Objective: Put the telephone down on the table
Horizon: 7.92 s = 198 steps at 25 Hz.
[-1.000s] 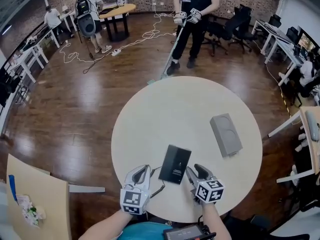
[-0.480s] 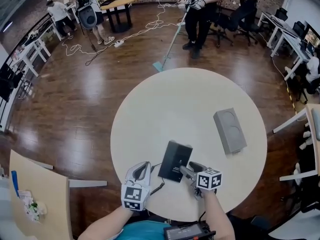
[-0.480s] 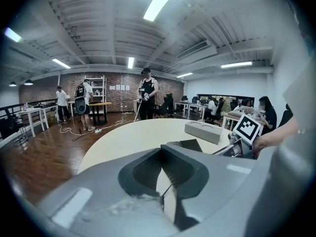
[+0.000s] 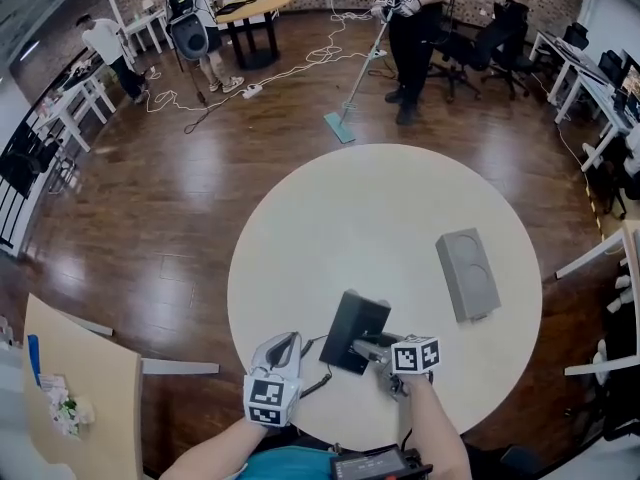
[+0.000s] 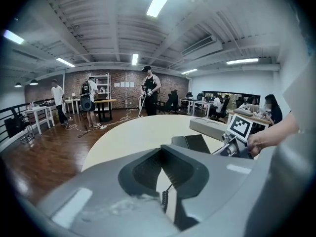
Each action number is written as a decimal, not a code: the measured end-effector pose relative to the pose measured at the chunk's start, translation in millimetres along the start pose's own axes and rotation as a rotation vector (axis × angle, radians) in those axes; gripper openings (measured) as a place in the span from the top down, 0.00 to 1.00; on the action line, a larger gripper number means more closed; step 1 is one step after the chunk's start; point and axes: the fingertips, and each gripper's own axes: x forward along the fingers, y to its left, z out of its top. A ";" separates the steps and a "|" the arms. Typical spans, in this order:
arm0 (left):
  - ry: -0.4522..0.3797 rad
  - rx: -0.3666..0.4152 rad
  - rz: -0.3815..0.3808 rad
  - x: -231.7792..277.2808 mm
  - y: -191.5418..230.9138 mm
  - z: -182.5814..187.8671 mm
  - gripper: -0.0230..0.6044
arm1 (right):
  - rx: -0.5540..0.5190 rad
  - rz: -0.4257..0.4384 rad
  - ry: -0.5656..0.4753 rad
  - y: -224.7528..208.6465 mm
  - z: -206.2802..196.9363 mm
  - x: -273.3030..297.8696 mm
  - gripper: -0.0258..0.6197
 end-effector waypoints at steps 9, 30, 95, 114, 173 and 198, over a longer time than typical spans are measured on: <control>0.005 -0.013 0.034 -3.5 2.6 -2.4 0.94 | 0.019 0.009 0.137 3.0 -6.0 21.7 0.54; 0.027 -0.058 0.160 -37.8 43.0 -23.2 0.94 | 0.179 0.343 0.088 40.2 -12.5 24.6 0.73; -0.311 -0.086 0.640 -346.4 244.8 -32.6 0.94 | 0.033 0.804 0.301 439.5 -30.5 118.4 0.73; -0.341 -0.143 0.821 -515.2 319.8 -108.2 0.94 | -0.029 0.879 0.433 574.8 -120.6 205.5 0.73; -0.056 -0.494 1.473 -654.1 431.4 -227.7 0.94 | -0.216 1.060 1.388 650.2 -288.8 553.1 0.73; -0.156 -0.498 1.419 -639.8 465.2 -219.9 0.94 | -0.486 0.596 1.261 595.0 -285.3 597.8 0.58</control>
